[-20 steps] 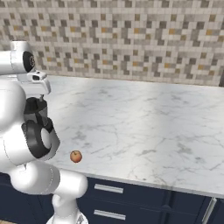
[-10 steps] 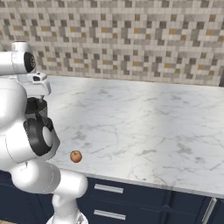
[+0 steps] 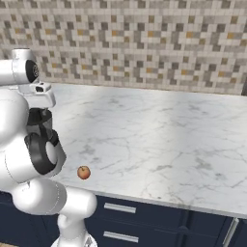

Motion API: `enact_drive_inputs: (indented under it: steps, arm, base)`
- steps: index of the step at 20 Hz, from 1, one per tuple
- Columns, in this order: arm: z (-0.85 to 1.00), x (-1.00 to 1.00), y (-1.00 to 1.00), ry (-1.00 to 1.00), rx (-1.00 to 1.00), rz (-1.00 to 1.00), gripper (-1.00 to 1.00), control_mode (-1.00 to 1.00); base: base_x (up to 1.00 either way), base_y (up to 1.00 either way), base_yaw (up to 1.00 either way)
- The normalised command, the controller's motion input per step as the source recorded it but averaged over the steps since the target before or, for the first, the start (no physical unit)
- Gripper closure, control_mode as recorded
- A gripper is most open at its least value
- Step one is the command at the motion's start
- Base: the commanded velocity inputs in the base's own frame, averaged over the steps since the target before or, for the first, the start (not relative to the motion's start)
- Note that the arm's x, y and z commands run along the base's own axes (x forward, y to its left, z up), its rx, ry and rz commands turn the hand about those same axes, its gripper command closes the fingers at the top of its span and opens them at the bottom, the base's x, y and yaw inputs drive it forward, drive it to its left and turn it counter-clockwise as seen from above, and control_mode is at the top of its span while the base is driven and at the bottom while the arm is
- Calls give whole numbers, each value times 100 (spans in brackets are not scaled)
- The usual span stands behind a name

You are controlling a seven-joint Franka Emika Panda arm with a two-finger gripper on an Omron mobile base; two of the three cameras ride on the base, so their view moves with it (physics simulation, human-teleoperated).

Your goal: Open the blender lid, put the peach in the blender, close the lid, and start the blender.

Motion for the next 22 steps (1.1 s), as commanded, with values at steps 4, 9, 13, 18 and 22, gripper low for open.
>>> enact_drive_inputs:
  steps: [4, 9, 13, 18, 22]
  arm:
    - [-2, -6, 0, 0, 0, 0, 100, -100]
    - [1, 0, 0, -1, 0, 0, 100, -100]
    - [44, -5, -14, -9, 0, 0, 100, -100]
    - [100, -31, -44, -31, 0, 0, 100, -100]
    - [96, -23, -74, -22, 2, 0, 100, -100]
  base:
    - [0, 0, 0]
    - [0, 0, 0]
    - [0, 0, 0]
    - [0, 0, 0]
    - [0, 0, 0]
